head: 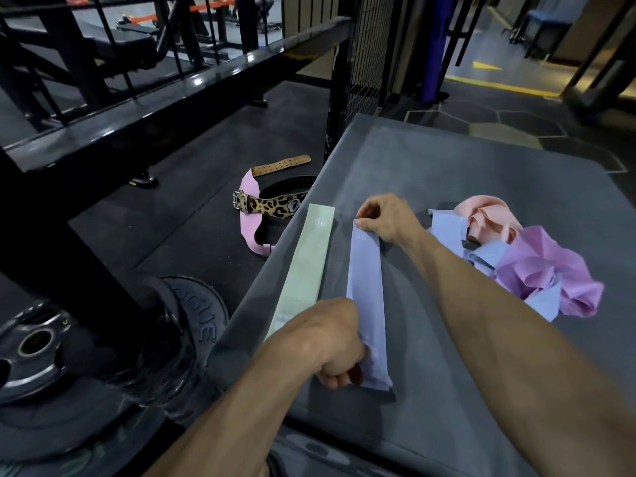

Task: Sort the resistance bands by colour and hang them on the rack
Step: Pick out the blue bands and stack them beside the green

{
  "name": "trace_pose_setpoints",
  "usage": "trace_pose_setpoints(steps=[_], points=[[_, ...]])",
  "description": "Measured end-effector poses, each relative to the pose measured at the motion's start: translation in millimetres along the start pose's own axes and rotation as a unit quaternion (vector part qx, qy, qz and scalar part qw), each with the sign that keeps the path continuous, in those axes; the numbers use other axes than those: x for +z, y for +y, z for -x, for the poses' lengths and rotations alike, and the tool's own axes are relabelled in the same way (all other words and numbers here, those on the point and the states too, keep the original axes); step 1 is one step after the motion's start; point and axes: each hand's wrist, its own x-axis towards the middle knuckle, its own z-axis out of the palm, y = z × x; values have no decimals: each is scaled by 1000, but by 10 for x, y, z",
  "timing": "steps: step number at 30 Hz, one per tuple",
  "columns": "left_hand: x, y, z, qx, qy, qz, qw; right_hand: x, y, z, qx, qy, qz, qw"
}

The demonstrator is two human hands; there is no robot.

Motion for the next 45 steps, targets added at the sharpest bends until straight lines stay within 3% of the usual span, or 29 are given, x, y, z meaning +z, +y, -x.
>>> trace_pose_setpoints(steps=[9,19,24,33,40,45], points=[[-72,-5,26,23,16,25,999,-5,-23,16,0,-9,10,1000],[-28,69,34,27,-20,27,999,3,-42,2,10,-16,24,1000],[-98,33,71,62,17,58,996,8,-33,-3,11,-17,18,1000],[-101,141,144,104,1,216,971,4,-64,2,18,-14,18,1000],[0,39,-19,35,-64,122,990,-11,-82,16,16,-18,20,1000],[45,-2,-85,-2,-57,64,996,-9,-85,21,20,-15,18,1000]])
